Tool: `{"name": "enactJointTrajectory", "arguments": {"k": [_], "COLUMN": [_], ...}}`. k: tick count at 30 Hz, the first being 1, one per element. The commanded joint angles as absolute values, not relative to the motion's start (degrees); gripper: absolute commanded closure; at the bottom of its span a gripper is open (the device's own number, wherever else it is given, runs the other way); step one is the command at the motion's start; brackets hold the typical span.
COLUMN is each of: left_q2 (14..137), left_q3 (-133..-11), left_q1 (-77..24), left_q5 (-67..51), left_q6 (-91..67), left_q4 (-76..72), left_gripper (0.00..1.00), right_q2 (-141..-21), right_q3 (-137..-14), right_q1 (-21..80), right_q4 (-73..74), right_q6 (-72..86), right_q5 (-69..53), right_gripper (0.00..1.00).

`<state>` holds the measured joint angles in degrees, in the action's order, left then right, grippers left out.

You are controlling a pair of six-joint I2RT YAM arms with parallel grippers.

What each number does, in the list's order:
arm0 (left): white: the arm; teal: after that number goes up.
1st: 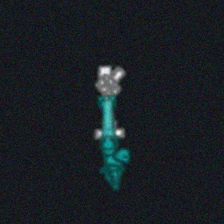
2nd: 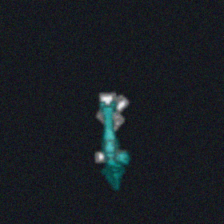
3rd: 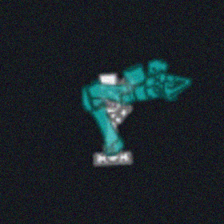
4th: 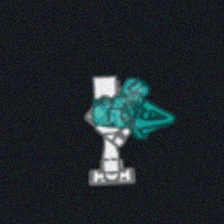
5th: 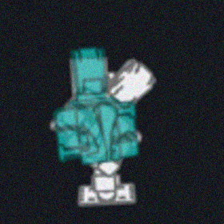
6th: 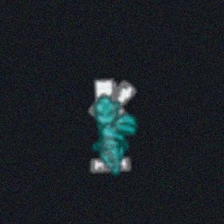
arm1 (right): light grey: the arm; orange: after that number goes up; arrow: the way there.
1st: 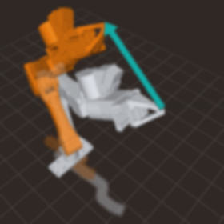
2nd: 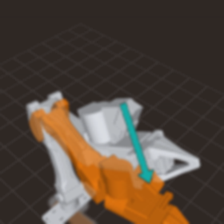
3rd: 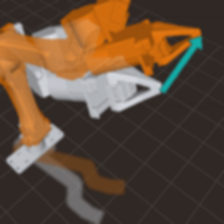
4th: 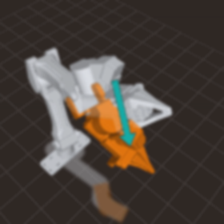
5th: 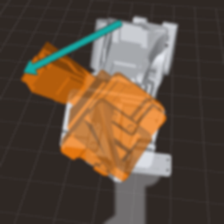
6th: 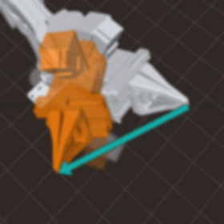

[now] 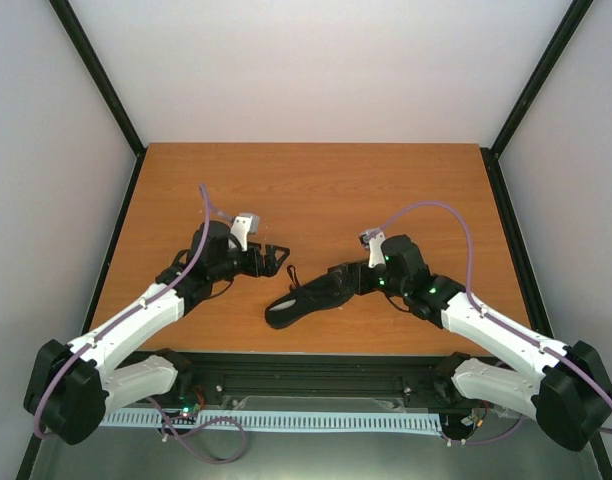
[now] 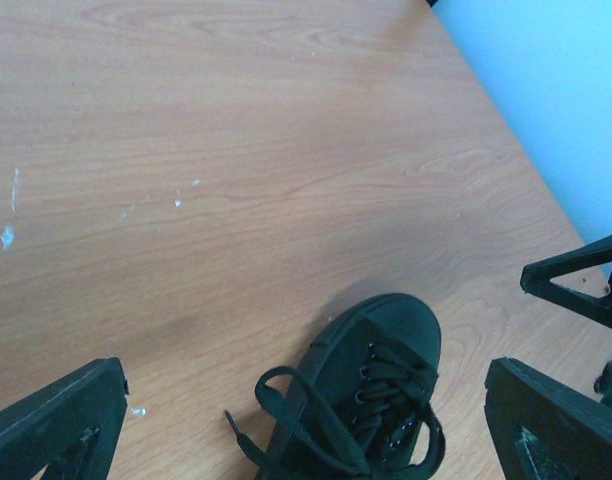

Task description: Tie the shoes

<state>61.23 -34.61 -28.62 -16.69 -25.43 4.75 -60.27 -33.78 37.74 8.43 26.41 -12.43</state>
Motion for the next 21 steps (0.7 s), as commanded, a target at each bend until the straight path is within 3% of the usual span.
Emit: {"name": "enactJointTrajectory", "arguments": {"k": [1, 7, 13, 18, 21], "left_q2": [60.3, 61.0, 69.6, 73.4, 72.4], "left_q3": [-39.4, -38.6, -39.5, -41.3, -40.5], "left_q1": [-28.1, -28.1, -25.9, -14.5, -3.6], "left_q5": [-15.3, -16.7, -15.2, -17.4, -19.2], "left_q6": [-24.0, -25.9, -29.8, -30.1, -30.7], "left_q4": [11.1, 10.2, 7.9, 3.3, 1.5], "left_gripper": [0.0, 0.0, 0.0, 0.0, 0.0], "right_q2": [-58.9, -58.4, -60.5, -64.2, -64.8], "right_q3": [-36.1, -34.1, -32.7, -34.1, -34.5], "right_q1": [37.4, 37.4, 35.7, 25.4, 11.2], "right_q4": [12.9, 9.9, 9.6, 8.9, 7.9], "right_q6": [24.6, 25.1, 25.8, 22.3, 20.2], "right_q5": [-11.7, -16.2, -10.0, -10.0, -13.7], "right_gripper": [0.03, 0.06, 0.02, 0.0, 0.0]}}
